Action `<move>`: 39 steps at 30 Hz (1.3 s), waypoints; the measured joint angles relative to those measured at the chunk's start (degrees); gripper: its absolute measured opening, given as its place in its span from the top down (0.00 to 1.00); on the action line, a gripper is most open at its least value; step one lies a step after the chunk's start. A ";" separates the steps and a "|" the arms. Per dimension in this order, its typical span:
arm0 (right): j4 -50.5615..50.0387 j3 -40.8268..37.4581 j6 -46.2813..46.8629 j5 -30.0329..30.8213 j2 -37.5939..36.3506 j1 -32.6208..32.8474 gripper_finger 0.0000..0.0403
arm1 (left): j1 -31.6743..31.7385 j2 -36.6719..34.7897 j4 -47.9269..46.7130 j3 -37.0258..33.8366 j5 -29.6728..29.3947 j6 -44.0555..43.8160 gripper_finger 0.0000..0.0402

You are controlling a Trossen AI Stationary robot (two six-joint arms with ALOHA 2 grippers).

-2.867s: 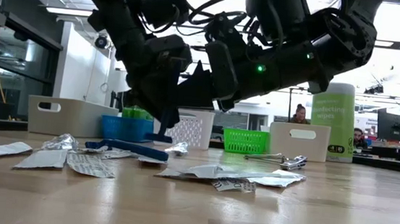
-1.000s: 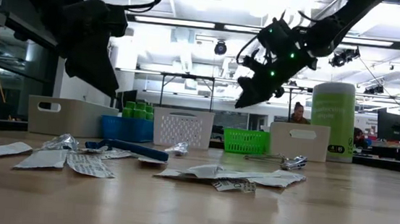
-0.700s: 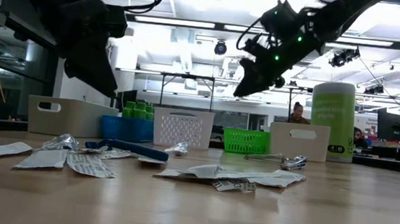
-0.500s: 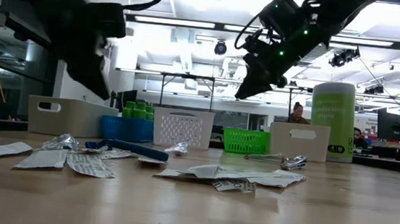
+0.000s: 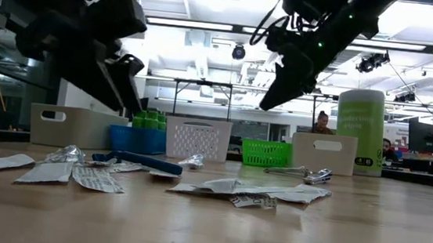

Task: Pick & Place Travel size toiletries
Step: Put the razor into the green bin

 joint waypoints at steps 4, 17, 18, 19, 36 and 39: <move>-0.21 0.00 2.26 -0.09 0.02 2.61 0.73 | 0.02 3.21 0.67 0.00 0.24 3.42 0.37; -0.12 0.00 4.62 1.16 0.04 7.88 0.73 | 0.02 11.94 0.03 5.58 2.58 5.00 0.36; -0.16 0.00 4.62 1.20 0.04 8.19 0.73 | 0.02 12.90 -0.24 5.62 2.57 5.03 0.36; -0.16 0.00 4.62 1.26 0.04 8.43 0.73 | 0.03 13.63 -0.32 5.62 2.57 5.09 0.36; 0.34 0.00 4.65 1.29 0.07 9.48 0.73 | 0.07 16.15 0.55 5.67 0.85 3.20 0.36; 0.38 0.00 4.65 1.29 0.07 9.48 0.73 | 0.09 17.12 0.89 5.73 0.99 2.91 0.39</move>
